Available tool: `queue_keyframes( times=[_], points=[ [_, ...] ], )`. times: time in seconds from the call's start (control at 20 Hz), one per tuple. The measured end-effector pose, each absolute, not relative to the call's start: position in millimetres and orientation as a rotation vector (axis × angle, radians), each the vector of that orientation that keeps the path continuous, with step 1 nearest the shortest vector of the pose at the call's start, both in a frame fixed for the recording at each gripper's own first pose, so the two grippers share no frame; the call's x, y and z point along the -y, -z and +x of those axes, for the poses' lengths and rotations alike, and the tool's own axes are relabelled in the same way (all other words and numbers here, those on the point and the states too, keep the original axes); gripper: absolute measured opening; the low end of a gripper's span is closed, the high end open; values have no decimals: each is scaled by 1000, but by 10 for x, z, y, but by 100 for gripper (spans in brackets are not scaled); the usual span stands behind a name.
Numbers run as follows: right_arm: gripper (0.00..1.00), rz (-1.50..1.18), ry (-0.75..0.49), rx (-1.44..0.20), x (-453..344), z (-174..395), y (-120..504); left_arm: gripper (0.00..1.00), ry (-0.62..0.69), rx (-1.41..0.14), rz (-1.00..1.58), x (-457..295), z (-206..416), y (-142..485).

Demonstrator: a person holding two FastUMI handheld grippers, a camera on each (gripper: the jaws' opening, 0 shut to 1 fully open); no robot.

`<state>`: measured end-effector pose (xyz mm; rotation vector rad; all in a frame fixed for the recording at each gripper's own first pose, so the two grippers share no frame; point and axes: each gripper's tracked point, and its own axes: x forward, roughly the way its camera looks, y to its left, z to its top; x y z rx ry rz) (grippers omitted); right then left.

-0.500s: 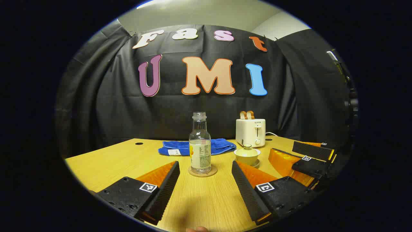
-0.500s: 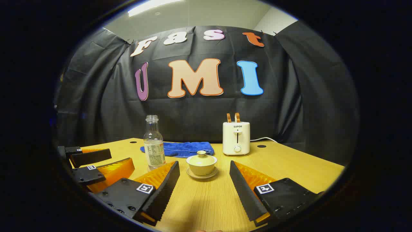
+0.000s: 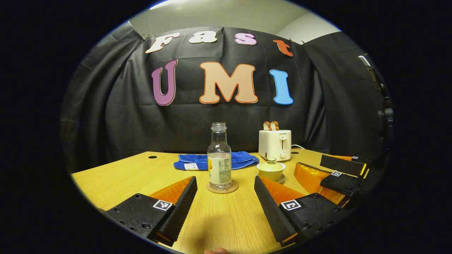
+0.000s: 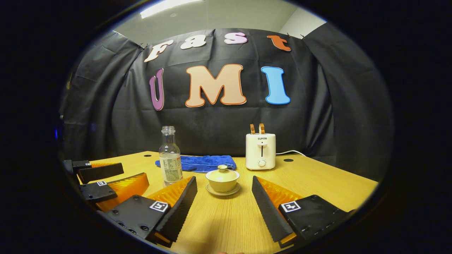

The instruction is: Open the teacup lid with one hand, grasp the water bottle and pour water into the teacup with the other hand; after pouring, place the water bottle on the coaster and then close the teacup lid.

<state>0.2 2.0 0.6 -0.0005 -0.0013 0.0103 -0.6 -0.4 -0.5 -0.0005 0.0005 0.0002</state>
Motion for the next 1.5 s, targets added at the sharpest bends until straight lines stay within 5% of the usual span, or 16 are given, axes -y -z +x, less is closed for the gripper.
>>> queue_keyframes(
  times=[1.5],
  points=[
    [96, -1, 8, 0, 28, 311, 17, 95, 0, 0, -1, 2, -8, 7]
  ],
)
